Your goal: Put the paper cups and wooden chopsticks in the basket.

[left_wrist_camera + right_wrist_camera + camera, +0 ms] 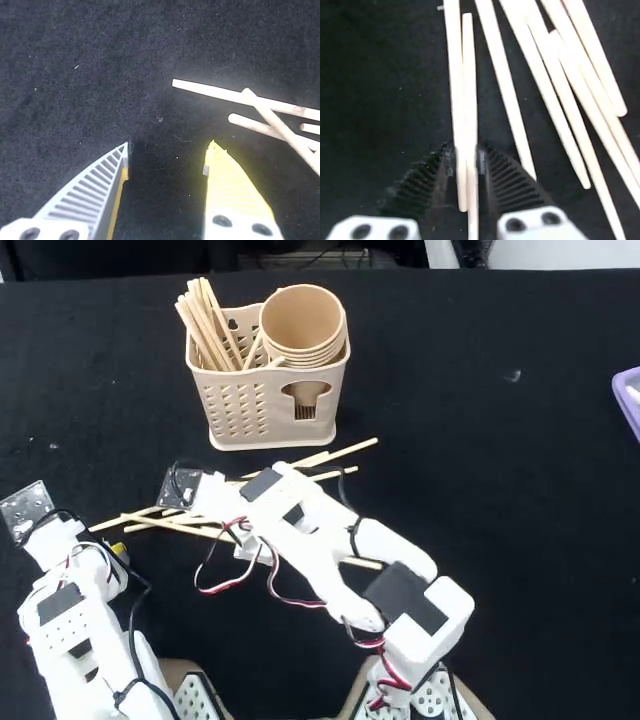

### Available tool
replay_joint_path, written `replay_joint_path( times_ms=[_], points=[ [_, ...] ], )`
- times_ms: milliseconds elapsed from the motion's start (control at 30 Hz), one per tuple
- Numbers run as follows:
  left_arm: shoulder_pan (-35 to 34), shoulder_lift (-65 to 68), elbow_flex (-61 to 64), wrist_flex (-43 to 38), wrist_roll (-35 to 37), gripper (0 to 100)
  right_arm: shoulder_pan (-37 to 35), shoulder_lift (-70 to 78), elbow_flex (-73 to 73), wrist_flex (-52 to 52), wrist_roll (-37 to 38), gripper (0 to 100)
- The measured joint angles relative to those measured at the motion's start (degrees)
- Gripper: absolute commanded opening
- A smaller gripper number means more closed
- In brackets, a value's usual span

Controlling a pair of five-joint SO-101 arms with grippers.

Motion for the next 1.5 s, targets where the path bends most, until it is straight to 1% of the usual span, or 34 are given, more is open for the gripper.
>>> replay_joint_path(
  times_ms=[167,267,467,567,800,933,1067,1267,1400,1500],
  points=[
    [0.00,0.00,0.00,0.00,0.00,25,-0.26,-4.48,1.49,3.60,0.00,1.0],
    [0.00,0.00,0.00,0.00,0.00,25,-0.18,-8.18,1.49,3.87,0.09,1.0],
    [0.00,0.00,0.00,0.00,0.00,25,0.26,-9.58,1.49,4.22,0.00,1.0],
    [0.00,0.00,0.00,0.00,0.00,25,1.76,-12.22,0.62,5.71,0.09,1.0],
    [0.00,0.00,0.00,0.00,0.00,25,6.15,-26.90,-7.65,10.29,-1.14,1.0],
    [0.00,0.00,0.00,0.00,0.00,25,6.24,-36.40,-12.31,9.67,-4.57,1.1],
    [0.00,0.00,0.00,0.00,0.00,25,6.42,-41.85,-15.03,1.67,-12.22,1.1],
    [0.00,0.00,0.00,0.00,0.00,25,6.42,-42.37,-15.12,-20.48,-21.89,1.1],
    [0.00,0.00,0.00,0.00,0.00,25,6.59,-38.24,-15.12,-36.57,-23.47,1.1],
    [0.00,0.00,0.00,0.00,0.00,25,7.91,-32.70,-16.09,-46.07,-23.82,1.1]
  ],
)
